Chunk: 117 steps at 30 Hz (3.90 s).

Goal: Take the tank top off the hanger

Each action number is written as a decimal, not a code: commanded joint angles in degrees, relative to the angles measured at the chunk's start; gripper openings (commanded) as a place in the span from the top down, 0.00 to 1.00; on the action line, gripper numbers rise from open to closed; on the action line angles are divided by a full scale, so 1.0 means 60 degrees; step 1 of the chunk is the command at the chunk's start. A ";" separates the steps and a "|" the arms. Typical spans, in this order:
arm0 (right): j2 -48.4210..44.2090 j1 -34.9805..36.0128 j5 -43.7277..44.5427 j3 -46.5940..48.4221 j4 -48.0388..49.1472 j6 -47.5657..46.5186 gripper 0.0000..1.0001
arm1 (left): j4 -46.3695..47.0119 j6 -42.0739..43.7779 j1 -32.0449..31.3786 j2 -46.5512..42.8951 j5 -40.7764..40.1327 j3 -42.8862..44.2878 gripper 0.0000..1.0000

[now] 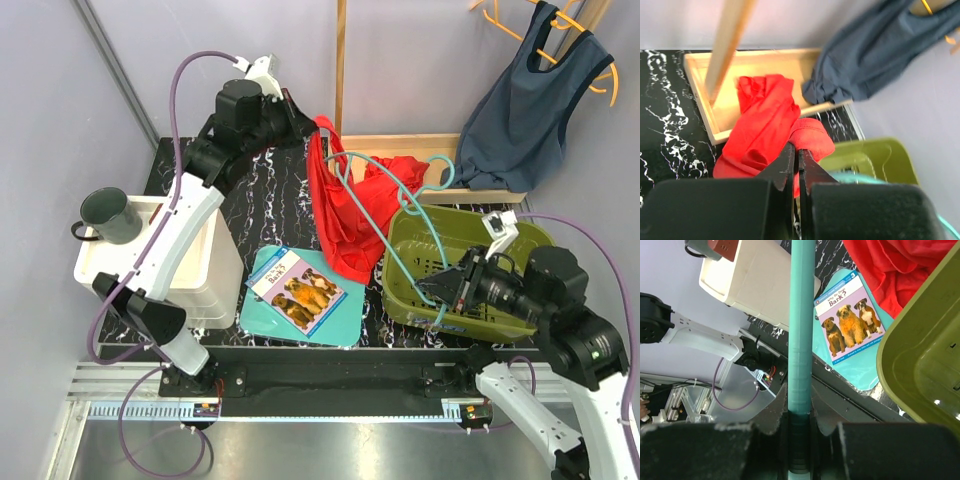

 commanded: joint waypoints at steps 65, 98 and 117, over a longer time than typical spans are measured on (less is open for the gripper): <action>1.4959 -0.0603 0.1284 1.4877 0.1419 -0.0364 1.00 | 0.0779 0.1000 -0.0050 -0.4008 0.1941 -0.4387 1.00; 0.5835 -0.0794 0.1681 0.3614 0.2310 -0.2018 0.00 | 0.1407 -0.1794 -0.0065 -0.1898 0.3697 -0.1223 1.00; 0.4703 0.1360 0.2817 -0.1222 0.8755 -0.3482 0.00 | 0.3577 -0.5021 -0.0314 -0.1195 0.4709 0.0842 1.00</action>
